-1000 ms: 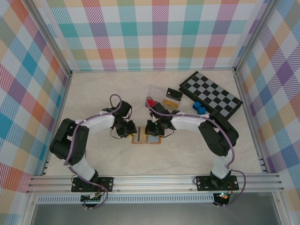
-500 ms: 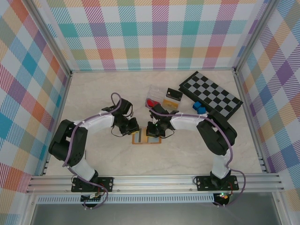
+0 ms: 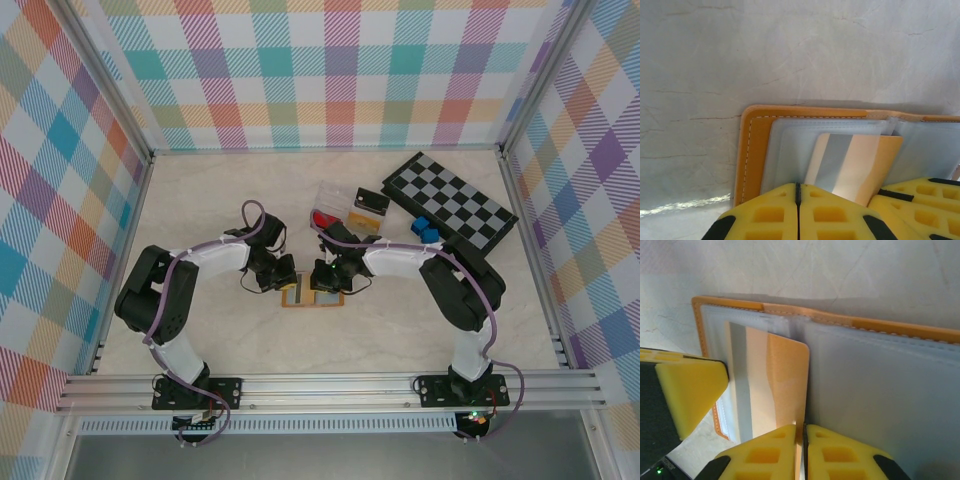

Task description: Take the credit cards out of the card holder

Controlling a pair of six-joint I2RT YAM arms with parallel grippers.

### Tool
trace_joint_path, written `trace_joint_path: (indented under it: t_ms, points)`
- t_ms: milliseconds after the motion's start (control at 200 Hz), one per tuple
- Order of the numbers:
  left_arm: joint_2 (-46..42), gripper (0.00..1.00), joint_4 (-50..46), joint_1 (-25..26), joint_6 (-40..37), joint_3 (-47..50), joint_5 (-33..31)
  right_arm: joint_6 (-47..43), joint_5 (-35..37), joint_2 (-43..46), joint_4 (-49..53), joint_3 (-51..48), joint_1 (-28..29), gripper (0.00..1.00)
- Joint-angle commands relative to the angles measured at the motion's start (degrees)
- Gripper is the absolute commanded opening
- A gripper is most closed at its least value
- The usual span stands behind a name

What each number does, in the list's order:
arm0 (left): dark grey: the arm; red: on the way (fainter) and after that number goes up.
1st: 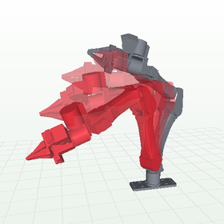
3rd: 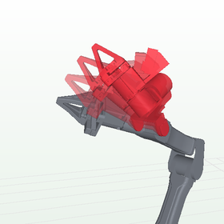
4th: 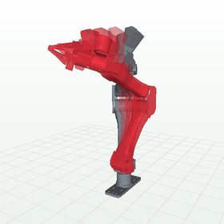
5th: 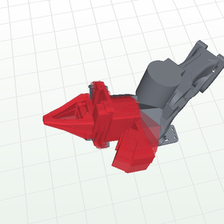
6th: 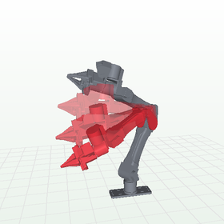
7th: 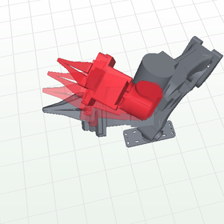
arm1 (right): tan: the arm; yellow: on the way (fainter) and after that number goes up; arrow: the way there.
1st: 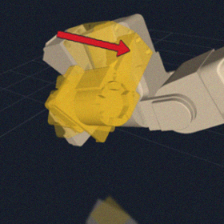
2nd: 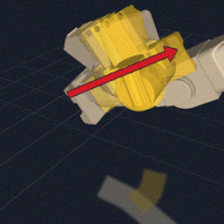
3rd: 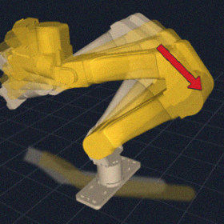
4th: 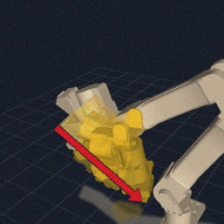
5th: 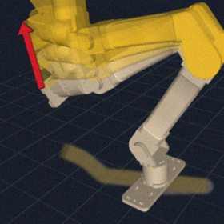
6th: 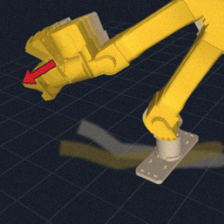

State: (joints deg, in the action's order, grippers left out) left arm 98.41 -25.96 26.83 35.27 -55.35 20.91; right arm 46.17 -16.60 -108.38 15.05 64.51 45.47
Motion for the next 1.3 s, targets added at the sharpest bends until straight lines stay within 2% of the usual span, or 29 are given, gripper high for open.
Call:
trace_joint_path:
  t_ms: [0, 395, 580, 720, 795, 970, 1295]
  points:
    - [0.97, 0.06, -2.43, 0.39, -0.82, 0.79, -2.5, 0.83, -4.09, -1.87, -2.8, -0.35, 0.04, 0.17]
    - [1.36, 0.06, -1.73, 0.41, -0.38, 3.54, -3.9, 2.7, -7.28, -3.61, -7.01, -1.05, -0.12, 0.19]
    - [1.12, 0.06, -1.82, 0.37, -0.41, 3.59, -4.37, 3.38, -5.72, -2.47, -6.81, -1.96, -0.43, 0.12]
    - [0.76, 0.14, -2.18, 0.33, 0.62, 3.92, -6.14, 1.77, -3.31, -0.56, -3.16, -2.2, -1.15, 0.04]
    - [0.72, 0.2, -1.75, 0.28, 1.15, 4.04, -6.38, 0.5, -2.23, 0.55, -1.1, -2.51, -1.57, 0.02]
    - [-0.05, 0.25, -1.24, 0.32, 2.29, 3.81, -5.92, -1.11, -2.03, 3.74, 0.11, -4.93, -3.07, 0.01]
    - [-3.59, 0.33, 4.17, 0.0, 4.87, 2.91, 0.89, -7.47, -5.61, 10.76, -0.73, -7.14, -6.71, 0.0]
